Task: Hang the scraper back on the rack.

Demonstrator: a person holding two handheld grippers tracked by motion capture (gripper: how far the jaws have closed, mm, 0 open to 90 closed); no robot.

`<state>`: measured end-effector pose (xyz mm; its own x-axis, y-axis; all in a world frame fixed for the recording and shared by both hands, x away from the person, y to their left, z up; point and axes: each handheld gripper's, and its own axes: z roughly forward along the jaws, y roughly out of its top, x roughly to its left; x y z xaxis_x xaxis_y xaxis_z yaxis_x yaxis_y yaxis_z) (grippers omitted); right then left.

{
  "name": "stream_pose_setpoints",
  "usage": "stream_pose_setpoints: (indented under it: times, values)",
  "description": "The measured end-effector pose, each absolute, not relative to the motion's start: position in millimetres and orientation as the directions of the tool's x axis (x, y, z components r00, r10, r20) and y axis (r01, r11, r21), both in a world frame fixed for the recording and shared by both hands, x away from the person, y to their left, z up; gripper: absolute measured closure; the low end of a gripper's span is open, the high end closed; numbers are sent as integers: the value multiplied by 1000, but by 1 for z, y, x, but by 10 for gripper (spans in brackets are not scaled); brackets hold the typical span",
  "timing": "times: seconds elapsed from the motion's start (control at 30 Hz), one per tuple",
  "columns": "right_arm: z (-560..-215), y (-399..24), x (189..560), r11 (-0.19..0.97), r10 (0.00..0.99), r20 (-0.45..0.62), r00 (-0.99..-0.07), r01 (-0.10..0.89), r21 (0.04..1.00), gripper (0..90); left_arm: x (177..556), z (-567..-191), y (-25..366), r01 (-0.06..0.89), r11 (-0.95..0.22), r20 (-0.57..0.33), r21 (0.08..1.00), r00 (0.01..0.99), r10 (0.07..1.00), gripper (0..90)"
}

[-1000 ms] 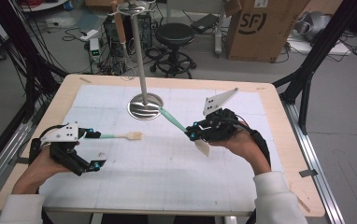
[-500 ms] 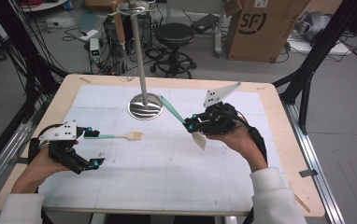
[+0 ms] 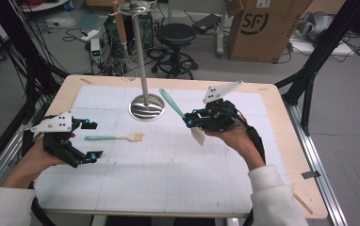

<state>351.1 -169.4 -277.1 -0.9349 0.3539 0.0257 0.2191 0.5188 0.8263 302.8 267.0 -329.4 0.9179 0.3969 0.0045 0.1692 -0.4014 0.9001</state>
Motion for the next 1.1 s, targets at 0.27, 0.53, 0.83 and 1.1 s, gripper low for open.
stream_pose_setpoints:
  times: [0.27, 0.53, 0.83, 1.1]
  values:
    - [-274, -165, 353, 492, 373, 13, -928, 210, 845, 803, 310, -296, 260, 152, -430, 41, 890, 913, 407, 17]
    - [-269, -160, 355, 472, 364, 17, -931, 200, 859, 803, 319, -269, 241, 161, -464, 44, 871, 915, 400, 17]
    - [-263, -157, 354, 465, 371, 16, -928, 201, 863, 802, 330, -252, 209, 154, -480, 31, 864, 935, 354, 18]
    - [-262, -156, 351, 456, 374, 25, -927, 207, 866, 802, 337, -247, 184, 159, -470, 9, 868, 942, 335, 18]
